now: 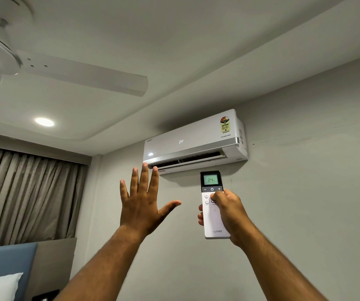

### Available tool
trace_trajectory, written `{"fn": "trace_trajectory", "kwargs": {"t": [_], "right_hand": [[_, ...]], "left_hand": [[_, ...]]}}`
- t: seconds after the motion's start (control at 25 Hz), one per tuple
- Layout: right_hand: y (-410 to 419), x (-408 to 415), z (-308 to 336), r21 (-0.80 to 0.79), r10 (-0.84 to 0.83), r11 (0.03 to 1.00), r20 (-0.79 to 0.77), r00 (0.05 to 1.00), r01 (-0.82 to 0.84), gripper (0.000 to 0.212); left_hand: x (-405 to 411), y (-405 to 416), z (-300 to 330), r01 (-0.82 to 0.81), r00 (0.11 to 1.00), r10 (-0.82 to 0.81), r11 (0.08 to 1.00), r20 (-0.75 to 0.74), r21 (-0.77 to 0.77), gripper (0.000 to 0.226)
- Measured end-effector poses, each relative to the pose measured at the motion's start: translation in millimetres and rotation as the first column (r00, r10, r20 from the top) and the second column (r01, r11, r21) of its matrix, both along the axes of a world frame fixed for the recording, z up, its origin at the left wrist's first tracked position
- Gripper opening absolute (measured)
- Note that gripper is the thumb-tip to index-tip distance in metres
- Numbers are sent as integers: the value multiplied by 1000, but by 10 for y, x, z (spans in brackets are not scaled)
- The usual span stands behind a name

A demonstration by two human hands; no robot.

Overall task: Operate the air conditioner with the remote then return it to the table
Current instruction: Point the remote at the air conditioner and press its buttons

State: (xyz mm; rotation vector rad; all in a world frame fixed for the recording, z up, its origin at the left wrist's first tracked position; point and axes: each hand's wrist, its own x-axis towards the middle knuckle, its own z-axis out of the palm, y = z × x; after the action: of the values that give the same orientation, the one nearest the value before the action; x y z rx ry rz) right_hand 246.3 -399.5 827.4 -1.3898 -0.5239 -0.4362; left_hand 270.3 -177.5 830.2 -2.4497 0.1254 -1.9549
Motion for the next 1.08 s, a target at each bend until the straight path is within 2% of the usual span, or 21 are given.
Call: {"fn": "trace_trajectory", "kwargs": {"t": [1.08], "right_hand": [[102,4,10,6,25,1000,3,1000,-25,17]], "left_hand": [[24,107,-10,-13,1000,13,1000,12,-28,103]]}}
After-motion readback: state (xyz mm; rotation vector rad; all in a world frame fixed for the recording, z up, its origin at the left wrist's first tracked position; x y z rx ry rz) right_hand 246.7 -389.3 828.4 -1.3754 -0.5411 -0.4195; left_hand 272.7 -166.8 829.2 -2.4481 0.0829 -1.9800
